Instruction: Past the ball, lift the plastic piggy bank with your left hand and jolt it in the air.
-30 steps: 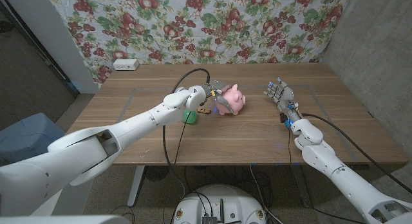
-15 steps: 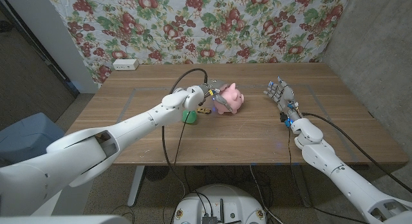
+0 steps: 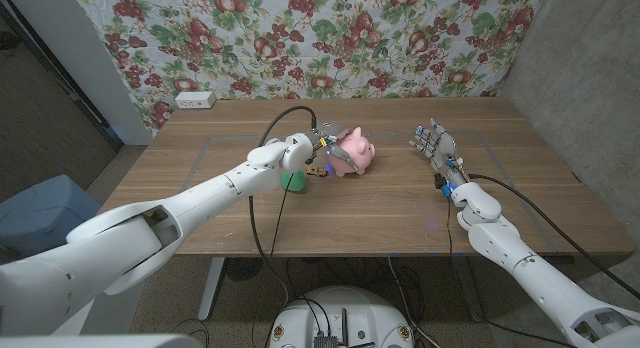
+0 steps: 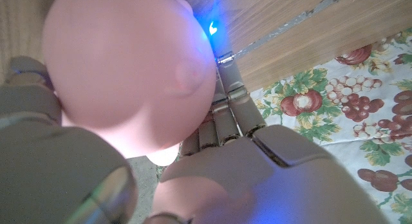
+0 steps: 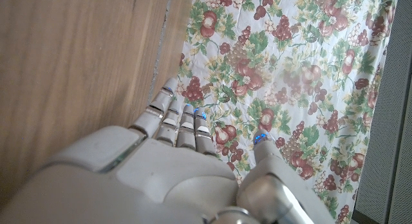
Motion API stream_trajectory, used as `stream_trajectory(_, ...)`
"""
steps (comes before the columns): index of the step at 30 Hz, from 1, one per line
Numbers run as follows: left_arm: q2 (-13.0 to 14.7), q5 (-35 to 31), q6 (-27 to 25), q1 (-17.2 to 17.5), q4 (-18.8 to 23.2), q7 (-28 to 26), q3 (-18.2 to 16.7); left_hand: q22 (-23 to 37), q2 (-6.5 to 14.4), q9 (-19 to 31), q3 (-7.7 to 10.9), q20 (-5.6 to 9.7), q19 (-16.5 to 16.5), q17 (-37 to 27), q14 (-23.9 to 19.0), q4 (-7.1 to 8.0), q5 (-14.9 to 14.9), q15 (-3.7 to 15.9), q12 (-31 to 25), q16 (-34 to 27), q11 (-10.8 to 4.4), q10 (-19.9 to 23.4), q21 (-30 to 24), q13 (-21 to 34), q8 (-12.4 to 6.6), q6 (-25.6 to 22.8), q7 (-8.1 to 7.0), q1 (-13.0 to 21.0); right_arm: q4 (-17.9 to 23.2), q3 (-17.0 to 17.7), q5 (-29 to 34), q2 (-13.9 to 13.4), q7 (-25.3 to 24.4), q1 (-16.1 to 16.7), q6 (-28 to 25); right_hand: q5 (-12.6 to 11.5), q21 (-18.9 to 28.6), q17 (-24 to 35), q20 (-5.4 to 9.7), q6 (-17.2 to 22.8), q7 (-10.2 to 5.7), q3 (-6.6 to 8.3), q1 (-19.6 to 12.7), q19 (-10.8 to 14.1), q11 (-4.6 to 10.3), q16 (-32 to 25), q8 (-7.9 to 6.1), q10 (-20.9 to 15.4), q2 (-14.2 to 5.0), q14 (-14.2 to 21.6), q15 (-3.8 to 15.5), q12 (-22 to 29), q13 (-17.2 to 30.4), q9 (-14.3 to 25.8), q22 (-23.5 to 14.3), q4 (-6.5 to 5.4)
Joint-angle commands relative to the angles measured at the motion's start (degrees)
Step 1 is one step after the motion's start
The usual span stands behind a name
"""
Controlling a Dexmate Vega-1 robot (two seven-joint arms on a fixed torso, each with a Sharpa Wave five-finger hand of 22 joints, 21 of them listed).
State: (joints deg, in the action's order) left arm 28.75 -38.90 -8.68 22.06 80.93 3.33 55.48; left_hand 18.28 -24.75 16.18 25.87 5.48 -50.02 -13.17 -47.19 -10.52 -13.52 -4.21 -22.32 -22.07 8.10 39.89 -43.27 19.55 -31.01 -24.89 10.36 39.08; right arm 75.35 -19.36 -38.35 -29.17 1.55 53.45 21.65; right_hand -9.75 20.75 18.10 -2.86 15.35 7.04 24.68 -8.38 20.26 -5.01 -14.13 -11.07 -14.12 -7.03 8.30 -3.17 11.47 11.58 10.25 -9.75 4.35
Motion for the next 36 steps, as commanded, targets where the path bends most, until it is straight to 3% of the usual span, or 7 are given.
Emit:
stream_trajectory(1,0.1,3.0,0.9,1.3,0.8,-5.6,-2.4,0.3,29.9,0.3,0.04,3.76,1.2,-0.5,-19.5,0.37,-0.5,18.00,-0.1,-0.4,-17.38,19.6,-0.8,0.9,-0.62,-23.4,-9.64,35.7,-0.1,-0.1,0.0,0.1,-0.2,-0.2,-0.2,-0.4,-0.1,0.0,-0.14,0.4,-0.02,-0.14,0.2,0.4,-0.26,-0.2,-0.11,-0.2,-1.38,0.5,-0.07,0.2,0.1,0.3,-0.1,0.07)
stream_trajectory(36,1.4,11.9,3.7,5.9,2.7,-14.4,-8.7,0.7,29.5,0.3,-0.44,4.17,2.0,-2.0,-20.7,0.38,-1.4,17.95,0.2,-1.1,-17.13,20.3,-4.9,3.0,-1.02,-23.9,-9.64,35.6,0.2,-0.5,0.7,-0.3,0.1,-0.8,-0.6,-0.4,-0.7,0.0,-0.10,0.4,-0.13,-0.09,0.1,0.7,-0.29,-0.2,-0.07,-0.3,-1.40,0.5,-0.05,0.2,0.1,0.3,-0.1,0.12)
